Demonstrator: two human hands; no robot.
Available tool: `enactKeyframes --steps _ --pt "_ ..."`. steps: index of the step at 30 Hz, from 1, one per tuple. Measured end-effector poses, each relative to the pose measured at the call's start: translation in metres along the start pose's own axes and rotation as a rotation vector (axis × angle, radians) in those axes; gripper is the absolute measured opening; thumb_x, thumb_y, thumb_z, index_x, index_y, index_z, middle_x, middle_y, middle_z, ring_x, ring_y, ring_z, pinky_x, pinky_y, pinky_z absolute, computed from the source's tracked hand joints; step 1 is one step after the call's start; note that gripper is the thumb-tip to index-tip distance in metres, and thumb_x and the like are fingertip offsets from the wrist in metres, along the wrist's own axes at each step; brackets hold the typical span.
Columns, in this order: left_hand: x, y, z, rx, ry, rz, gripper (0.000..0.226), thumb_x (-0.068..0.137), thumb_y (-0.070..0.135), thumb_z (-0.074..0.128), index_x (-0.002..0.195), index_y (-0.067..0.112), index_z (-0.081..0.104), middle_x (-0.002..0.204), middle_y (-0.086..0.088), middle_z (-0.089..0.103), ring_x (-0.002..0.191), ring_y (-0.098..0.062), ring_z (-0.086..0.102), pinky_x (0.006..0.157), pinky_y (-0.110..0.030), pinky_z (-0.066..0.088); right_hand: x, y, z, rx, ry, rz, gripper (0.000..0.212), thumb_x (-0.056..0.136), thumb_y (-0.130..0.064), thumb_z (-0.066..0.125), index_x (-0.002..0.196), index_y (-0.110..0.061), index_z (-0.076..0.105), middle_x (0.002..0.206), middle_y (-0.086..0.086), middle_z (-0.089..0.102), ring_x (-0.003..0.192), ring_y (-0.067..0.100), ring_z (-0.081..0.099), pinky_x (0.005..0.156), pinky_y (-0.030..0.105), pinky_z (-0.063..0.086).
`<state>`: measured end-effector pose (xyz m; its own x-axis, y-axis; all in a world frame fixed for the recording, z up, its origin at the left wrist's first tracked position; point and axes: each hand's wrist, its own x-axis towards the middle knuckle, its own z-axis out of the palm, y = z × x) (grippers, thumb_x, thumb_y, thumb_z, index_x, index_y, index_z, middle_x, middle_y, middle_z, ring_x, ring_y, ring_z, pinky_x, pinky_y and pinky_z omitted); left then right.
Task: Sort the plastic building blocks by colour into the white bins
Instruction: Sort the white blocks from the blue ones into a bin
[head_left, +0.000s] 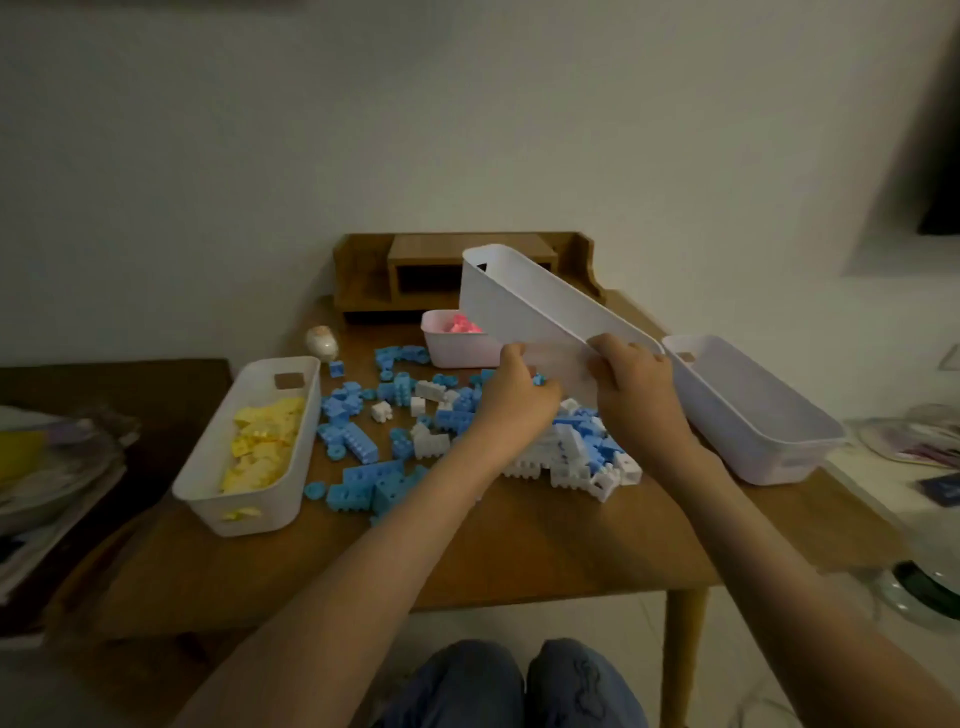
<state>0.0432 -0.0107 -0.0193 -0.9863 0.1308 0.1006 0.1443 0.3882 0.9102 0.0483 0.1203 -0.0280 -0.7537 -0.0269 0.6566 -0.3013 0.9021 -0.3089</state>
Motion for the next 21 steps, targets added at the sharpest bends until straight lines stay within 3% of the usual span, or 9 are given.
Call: enactKeyframes --steps 5,9,11,13,16,18,21 --pt "0.005 -0.014 -0.032 0.0 0.076 -0.059 0.061 0.095 0.026 0.048 0.144 0.016 0.013 0.104 -0.007 0.059 0.082 -0.018 0.056 0.062 -0.025 0.045 0.009 -0.018 0.022 0.042 -0.039 -0.051 0.017 0.097 -0.009 0.04 0.096 -0.012 0.056 0.082 0.006 0.058 0.077 0.023 0.049 0.08 0.031 0.024" --pt "0.01 -0.022 -0.051 0.083 0.143 -0.014 0.079 0.094 0.02 0.053 0.147 0.023 -0.005 0.112 -0.008 0.055 0.071 -0.01 0.053 0.051 -0.018 0.043 0.026 -0.021 0.036 0.037 -0.061 -0.039 0.019 0.096 -0.008 0.041 0.099 -0.012 0.059 0.086 0.012 0.061 0.085 0.029 0.053 0.083 0.031 0.024" --pt "0.014 -0.022 -0.056 0.277 0.226 0.098 0.083 0.096 0.017 0.05 0.147 0.03 -0.014 0.107 -0.005 0.052 0.073 -0.012 0.055 0.054 -0.022 0.047 0.035 -0.018 0.037 0.044 -0.091 -0.033 0.02 0.097 -0.009 0.041 0.104 -0.012 0.06 0.093 0.013 0.062 0.094 0.029 0.052 0.088 0.031 0.025" --pt "0.021 -0.017 -0.06 0.509 0.263 0.19 0.074 0.099 0.018 0.043 0.149 0.032 -0.009 0.096 -0.005 0.055 0.07 -0.015 0.055 0.054 -0.029 0.047 0.043 -0.012 0.036 0.047 -0.106 -0.031 0.021 0.097 -0.01 0.041 0.106 -0.013 0.06 0.099 0.012 0.061 0.1 0.029 0.049 0.095 0.032 0.026" --pt "0.036 -0.01 -0.058 0.626 0.238 0.279 0.07 0.099 0.02 0.041 0.151 0.028 -0.005 0.082 -0.004 0.054 0.06 -0.014 0.049 0.048 -0.028 0.038 0.055 0.001 0.031 0.03 -0.069 -0.027 0.021 0.096 -0.009 0.042 0.104 -0.012 0.062 0.099 0.012 0.061 0.1 0.029 0.05 0.091 0.031 0.028" --pt "0.048 -0.005 -0.052 0.636 0.234 0.336 0.069 0.098 0.018 0.043 0.151 0.023 -0.001 0.084 -0.002 0.05 0.058 -0.01 0.044 0.047 -0.024 0.034 0.067 0.012 0.029 0.009 -0.009 -0.011 0.021 0.095 -0.007 0.044 0.102 -0.01 0.063 0.095 0.014 0.062 0.095 0.031 0.051 0.085 0.029 0.026" --pt "0.072 -0.006 -0.04 0.678 0.216 0.352 0.053 0.096 0.012 0.048 0.141 0.014 0.019 0.099 -0.006 0.056 0.059 -0.008 0.045 0.043 -0.019 0.03 0.083 0.034 0.027 -0.01 0.024 0.072 0.023 0.095 -0.004 0.043 0.104 -0.009 0.063 0.096 0.017 0.062 0.094 0.033 0.051 0.087 0.032 0.027"
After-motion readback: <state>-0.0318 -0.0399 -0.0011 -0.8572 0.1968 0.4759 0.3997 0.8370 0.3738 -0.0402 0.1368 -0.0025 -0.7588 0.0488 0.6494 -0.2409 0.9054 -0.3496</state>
